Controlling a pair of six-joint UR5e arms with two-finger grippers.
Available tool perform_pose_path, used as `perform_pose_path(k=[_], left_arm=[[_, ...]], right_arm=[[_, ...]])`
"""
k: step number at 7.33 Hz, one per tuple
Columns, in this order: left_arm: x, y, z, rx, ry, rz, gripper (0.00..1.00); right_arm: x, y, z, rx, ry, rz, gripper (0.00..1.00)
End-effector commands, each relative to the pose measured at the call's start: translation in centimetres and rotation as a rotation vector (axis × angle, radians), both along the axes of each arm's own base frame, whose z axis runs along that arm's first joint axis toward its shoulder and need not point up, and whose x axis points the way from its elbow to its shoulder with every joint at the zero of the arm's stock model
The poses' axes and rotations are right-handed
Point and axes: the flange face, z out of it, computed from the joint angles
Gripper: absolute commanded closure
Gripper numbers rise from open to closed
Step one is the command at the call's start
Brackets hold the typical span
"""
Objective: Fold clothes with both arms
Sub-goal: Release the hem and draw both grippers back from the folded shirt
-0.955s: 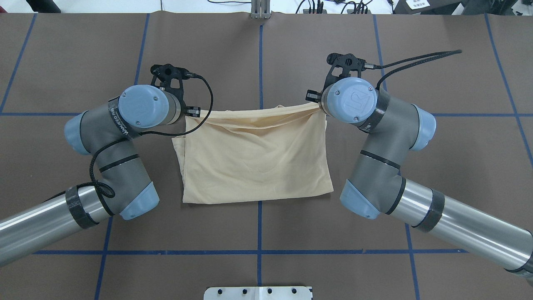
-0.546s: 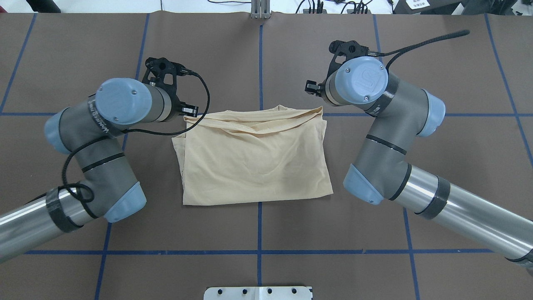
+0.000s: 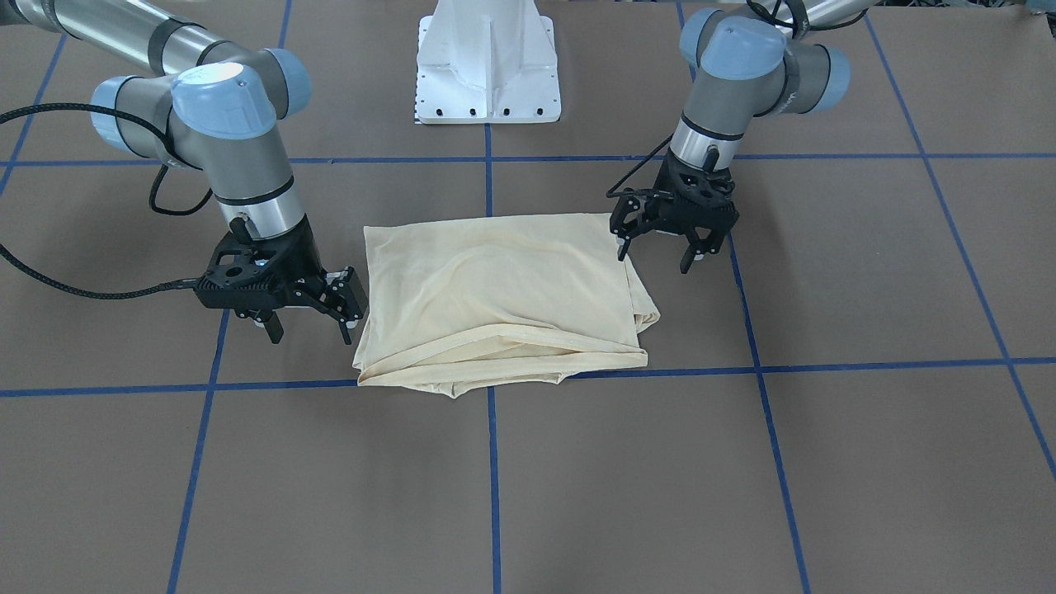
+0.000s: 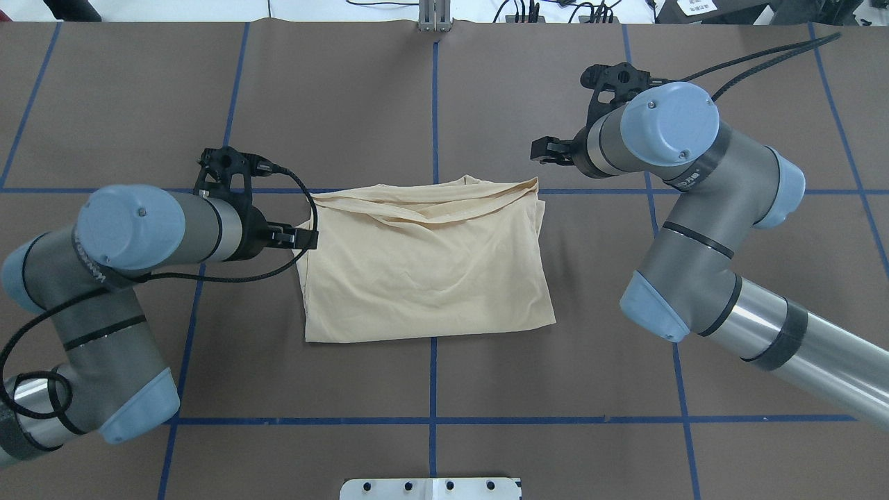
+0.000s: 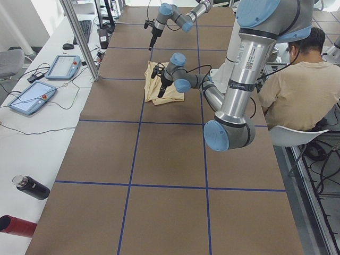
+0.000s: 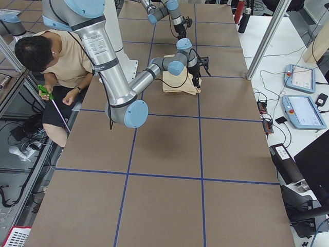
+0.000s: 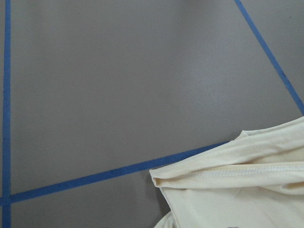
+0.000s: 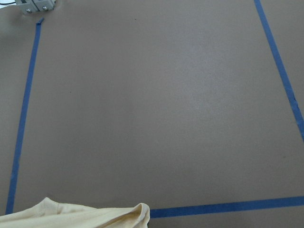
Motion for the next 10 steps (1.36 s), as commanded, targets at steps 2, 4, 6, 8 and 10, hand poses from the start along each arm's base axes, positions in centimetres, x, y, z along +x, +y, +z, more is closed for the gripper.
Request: perform_pose_path(k=[2, 4, 6, 8, 10], left_arm=[[4.7, 6.7, 1.3, -0.072, 0.064, 0.081, 0.12], [6.2, 8.1, 2.0, -0.063, 0.045, 0.082, 0.22], [6.5, 8.0, 2.4, -0.065, 0.036, 0.084, 0.26], [7.1, 8.4, 2.9, -0.071, 0.026, 0.091, 0.35], [7.7, 9.1, 2.6, -0.071, 0.032, 0.104, 0.85]], right_arm=[[0.3, 0.2, 0.4, 0.007, -0.005, -0.001, 0.0], [0.3, 0.2, 0.4, 0.008, -0.004, -0.001, 0.0], [0.3, 0.3, 0.6, 0.006, -0.001, 0.0, 0.0], [0.3, 0.3, 0.6, 0.006, -0.001, 0.0, 0.0], [0.3, 0.3, 0.6, 0.006, -0.002, -0.001, 0.0]])
